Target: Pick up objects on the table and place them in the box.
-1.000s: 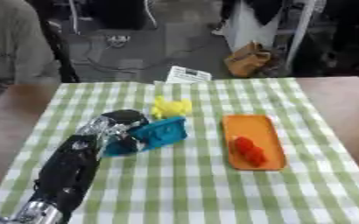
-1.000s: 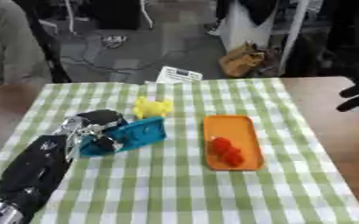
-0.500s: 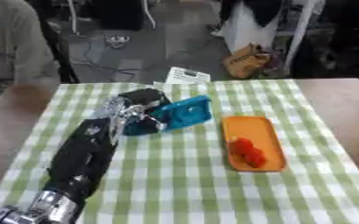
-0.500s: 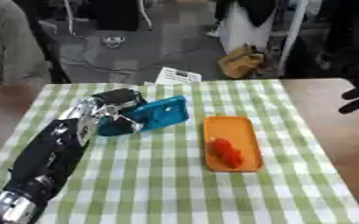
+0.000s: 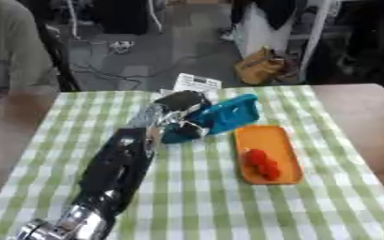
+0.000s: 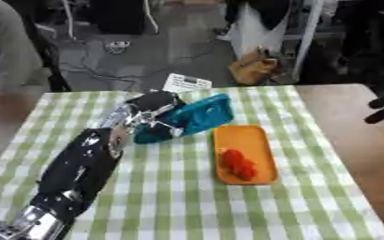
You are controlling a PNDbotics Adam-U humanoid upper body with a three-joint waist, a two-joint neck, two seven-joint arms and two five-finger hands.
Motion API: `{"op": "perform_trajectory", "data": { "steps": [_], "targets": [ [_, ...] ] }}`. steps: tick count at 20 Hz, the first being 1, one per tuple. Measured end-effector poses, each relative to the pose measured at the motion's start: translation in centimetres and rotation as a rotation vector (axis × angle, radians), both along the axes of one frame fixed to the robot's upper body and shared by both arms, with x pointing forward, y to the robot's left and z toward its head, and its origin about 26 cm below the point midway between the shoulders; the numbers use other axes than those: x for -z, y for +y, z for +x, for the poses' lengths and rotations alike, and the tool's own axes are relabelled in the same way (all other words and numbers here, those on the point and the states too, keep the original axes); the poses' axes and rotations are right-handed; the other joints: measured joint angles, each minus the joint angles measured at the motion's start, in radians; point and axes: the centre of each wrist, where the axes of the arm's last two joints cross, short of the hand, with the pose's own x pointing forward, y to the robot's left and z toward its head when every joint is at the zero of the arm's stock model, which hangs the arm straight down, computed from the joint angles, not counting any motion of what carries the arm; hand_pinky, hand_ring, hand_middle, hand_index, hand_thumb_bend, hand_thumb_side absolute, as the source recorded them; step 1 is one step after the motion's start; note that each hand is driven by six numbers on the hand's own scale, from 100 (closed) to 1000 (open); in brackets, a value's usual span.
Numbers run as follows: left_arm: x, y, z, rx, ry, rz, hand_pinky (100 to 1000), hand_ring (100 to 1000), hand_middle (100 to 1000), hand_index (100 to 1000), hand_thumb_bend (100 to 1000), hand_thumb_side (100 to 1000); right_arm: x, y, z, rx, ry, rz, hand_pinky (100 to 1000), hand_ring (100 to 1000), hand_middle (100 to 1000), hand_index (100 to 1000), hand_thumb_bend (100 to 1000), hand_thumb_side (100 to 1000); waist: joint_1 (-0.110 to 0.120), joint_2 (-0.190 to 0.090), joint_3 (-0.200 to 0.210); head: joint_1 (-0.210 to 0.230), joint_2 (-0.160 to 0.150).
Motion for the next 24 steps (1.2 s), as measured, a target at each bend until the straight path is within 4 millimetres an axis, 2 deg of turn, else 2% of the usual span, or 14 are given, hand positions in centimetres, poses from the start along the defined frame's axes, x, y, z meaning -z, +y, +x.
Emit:
{"op": "perform_trajectory", "data": {
  "steps": [5, 9, 17, 24],
  "targets": [
    [0.8, -2.1, -0.6, 0.023, -0.04, 0.001, 418, 195, 192, 342, 100, 248, 0.0, 0.2, 0.1, -0.015, -0.001, 0.007, 520, 602, 736, 753, 100, 685, -0.003, 0.0, -0.025, 0.008, -0.008],
    [1.1, -2.9, -0.8, 0.02, -0.089, 0.011, 422, 204, 200, 330, 100, 249, -0.2, 0.4, 0.1, -0.026, -0.007, 0.005, 520, 602, 736, 753, 100, 685, -0.003, 0.0, -0.04, 0.014, -0.009],
    [1.5, -2.9, -0.8, -0.005, -0.203, 0.051, 478, 286, 273, 402, 100, 228, -0.3, 0.8, 0.2, -0.044, -0.01, 0.012, 519, 602, 736, 753, 100, 687, -0.003, 0.0, -0.077, 0.021, -0.02],
    [3.3, -2.6, -0.9, 0.025, -0.15, 0.171, 542, 359, 339, 468, 100, 232, -0.3, 0.8, 0.2, -0.046, -0.01, 0.012, 519, 602, 736, 753, 100, 688, -0.002, 0.0, -0.101, 0.025, -0.026]
  ]
}}
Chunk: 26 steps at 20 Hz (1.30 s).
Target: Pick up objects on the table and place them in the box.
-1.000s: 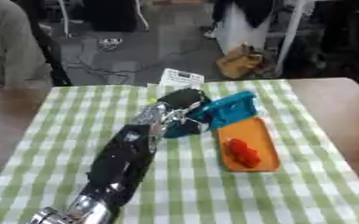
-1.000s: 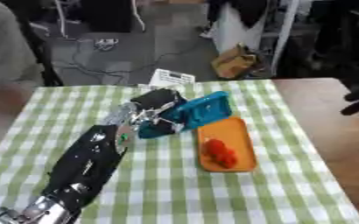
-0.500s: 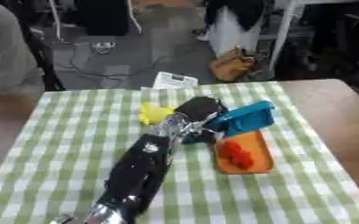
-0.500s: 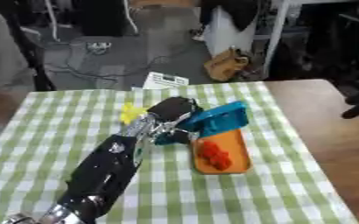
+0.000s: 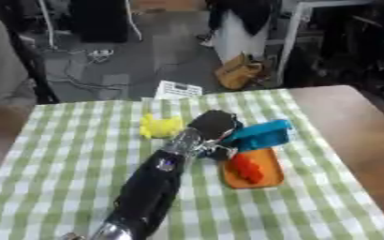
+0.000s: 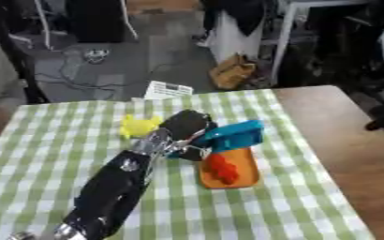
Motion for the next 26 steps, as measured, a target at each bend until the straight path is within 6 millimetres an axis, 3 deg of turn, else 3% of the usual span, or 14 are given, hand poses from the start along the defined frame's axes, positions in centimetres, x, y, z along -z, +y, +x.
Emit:
{"op": "perform_trajectory", "data": {
  "steps": [10, 15, 26],
  "targets": [
    [0.39, 0.27, 0.04, 0.013, 0.092, 0.06, 569, 395, 379, 519, 153, 245, 0.0, 0.0, 0.0, 0.0, 0.0, 0.0, 519, 602, 736, 753, 100, 689, 0.001, 0.0, -0.008, 0.001, -0.008],
    [0.16, 0.26, 0.06, 0.015, 0.089, 0.043, 588, 456, 467, 617, 177, 244, 0.0, 0.0, 0.0, 0.0, 0.0, 0.0, 519, 602, 736, 754, 100, 689, 0.001, 0.0, -0.008, 0.004, -0.009],
    [-0.18, 0.15, 0.09, 0.041, 0.083, 0.029, 642, 558, 591, 684, 208, 288, 0.0, 0.0, 0.0, 0.0, 0.0, 0.0, 520, 602, 736, 752, 100, 689, 0.001, 0.0, -0.009, 0.005, -0.016]
  ]
}}
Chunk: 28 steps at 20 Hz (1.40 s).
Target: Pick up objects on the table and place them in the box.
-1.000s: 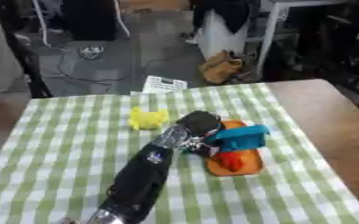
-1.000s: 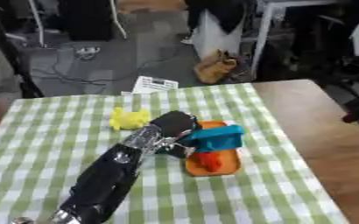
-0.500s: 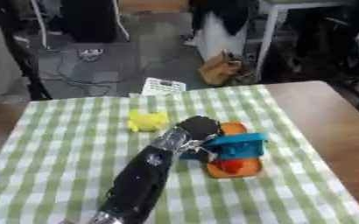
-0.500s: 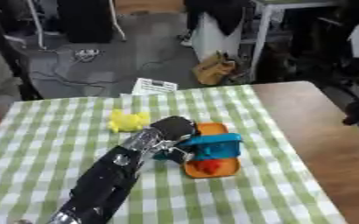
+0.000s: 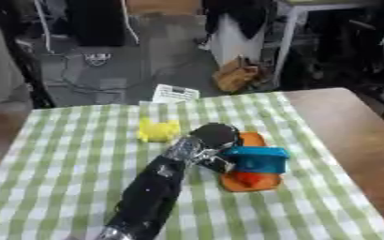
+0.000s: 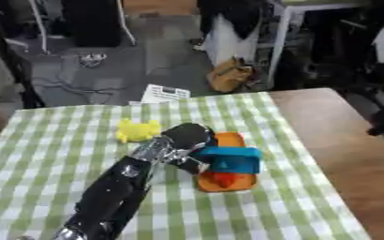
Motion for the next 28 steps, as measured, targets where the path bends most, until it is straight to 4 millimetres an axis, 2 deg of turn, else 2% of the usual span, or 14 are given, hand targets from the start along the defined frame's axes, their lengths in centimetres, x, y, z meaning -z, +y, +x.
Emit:
{"op": "perform_trajectory", "data": {
  "steps": [7, 10, 13, 14, 20, 28],
  "targets": [
    [-0.1, -0.03, 0.02, 0.009, 0.021, 0.022, 661, 599, 644, 721, 201, 326, 0.0, 0.0, 0.0, 0.0, 0.0, 0.0, 520, 602, 736, 752, 100, 689, 0.0, 0.0, -0.001, 0.0, -0.001],
    [-0.22, -0.04, 0.03, 0.006, 0.019, 0.024, 674, 646, 706, 767, 213, 354, 0.0, 0.0, 0.0, 0.0, 0.0, 0.0, 520, 602, 736, 752, 100, 690, 0.0, 0.0, -0.001, 0.0, -0.001],
    [-0.29, -0.05, 0.04, 0.004, 0.015, 0.018, 679, 670, 726, 786, 218, 367, 0.01, 0.0, 0.0, 0.0, 0.0, 0.0, 520, 602, 736, 752, 100, 690, 0.0, 0.0, -0.001, 0.0, -0.001],
    [-0.32, -0.05, 0.04, 0.003, 0.013, 0.016, 687, 694, 744, 795, 231, 398, 0.01, 0.0, 0.0, 0.0, 0.0, 0.0, 520, 602, 736, 752, 100, 690, 0.0, 0.0, -0.001, 0.0, -0.001],
    [-0.41, -0.06, 0.05, 0.006, 0.008, 0.006, 704, 722, 765, 803, 251, 452, 0.01, 0.0, 0.0, 0.0, 0.0, 0.0, 520, 602, 736, 752, 100, 690, 0.0, 0.0, -0.002, 0.0, -0.001],
    [-0.56, -0.08, 0.07, 0.008, 0.007, -0.005, 706, 720, 768, 802, 260, 450, 0.01, -0.01, -0.01, 0.0, 0.001, 0.0, 520, 603, 736, 752, 100, 690, 0.0, 0.0, -0.001, 0.0, -0.001]
  ]
}}
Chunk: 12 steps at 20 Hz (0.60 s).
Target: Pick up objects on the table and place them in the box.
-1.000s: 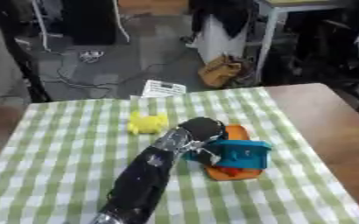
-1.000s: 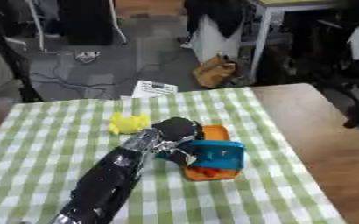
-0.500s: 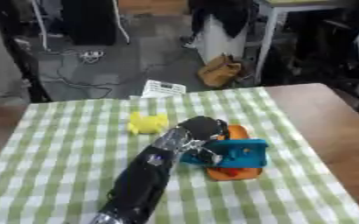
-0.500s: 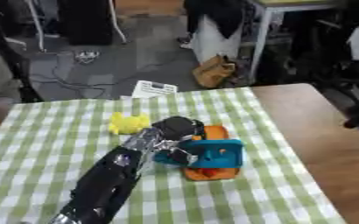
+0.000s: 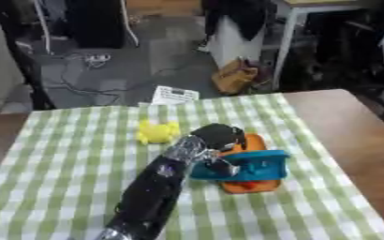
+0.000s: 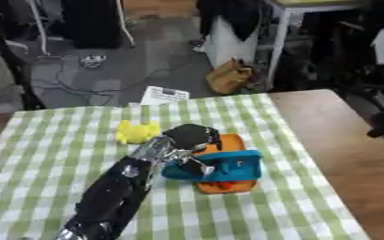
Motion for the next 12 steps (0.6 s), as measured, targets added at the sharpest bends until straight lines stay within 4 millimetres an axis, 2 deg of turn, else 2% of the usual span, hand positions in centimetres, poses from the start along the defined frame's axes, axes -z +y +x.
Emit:
{"op": "perform_trajectory", "data": {
  "steps": [12],
  "targets": [
    [-0.91, -0.12, 0.07, 0.01, -0.019, -0.059, 705, 707, 761, 798, 263, 494, 0.01, 0.0, 0.0, 0.0, 0.002, -0.001, 521, 603, 737, 752, 100, 692, 0.0, 0.0, 0.001, -0.001, 0.0]
  ]
}}
